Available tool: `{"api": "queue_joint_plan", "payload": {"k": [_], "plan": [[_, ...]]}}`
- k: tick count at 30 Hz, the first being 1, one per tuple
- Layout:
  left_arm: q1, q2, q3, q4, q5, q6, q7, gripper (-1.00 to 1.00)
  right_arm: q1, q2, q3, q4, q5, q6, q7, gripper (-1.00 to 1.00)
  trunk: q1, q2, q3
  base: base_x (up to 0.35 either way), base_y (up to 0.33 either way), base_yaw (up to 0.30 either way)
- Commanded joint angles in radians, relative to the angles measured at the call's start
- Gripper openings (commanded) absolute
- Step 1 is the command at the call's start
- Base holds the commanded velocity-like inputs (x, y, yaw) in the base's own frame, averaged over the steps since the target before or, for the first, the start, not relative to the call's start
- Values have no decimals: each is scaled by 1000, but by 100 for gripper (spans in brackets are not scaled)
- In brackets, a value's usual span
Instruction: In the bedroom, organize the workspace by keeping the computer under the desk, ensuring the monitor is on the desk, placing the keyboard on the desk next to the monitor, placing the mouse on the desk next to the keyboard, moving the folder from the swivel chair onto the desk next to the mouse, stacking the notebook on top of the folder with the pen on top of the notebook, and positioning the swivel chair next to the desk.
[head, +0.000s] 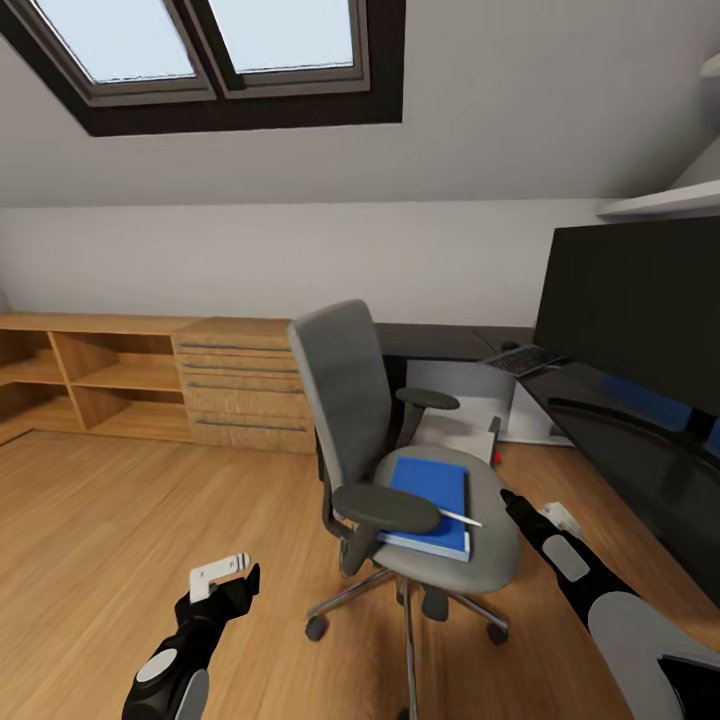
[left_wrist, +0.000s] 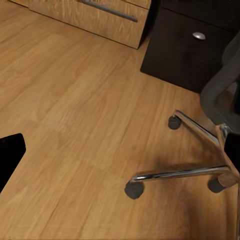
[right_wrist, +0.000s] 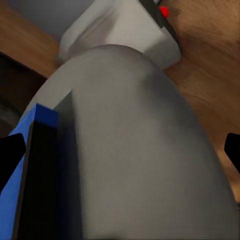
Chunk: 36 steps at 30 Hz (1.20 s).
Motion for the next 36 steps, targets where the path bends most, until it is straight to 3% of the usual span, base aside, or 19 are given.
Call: {"api": "queue_joint_plan", "payload": {"k": [1,17,36], "plan": [[-1,0,-1,-3,11,4,8,100,-1,1,-8,1,-7,4,5,100,0,0,-1,62,0,0],[-1,0,20,-98,25,10,4,100,-1,1,-46,19,-8,6,4,100,0,0,-1,7,0,0],[-1,0,23,-98,29,11,4,100,-1,2,-49,18,-8,4,8,100,73,-133,-61,0,0,0]]}}
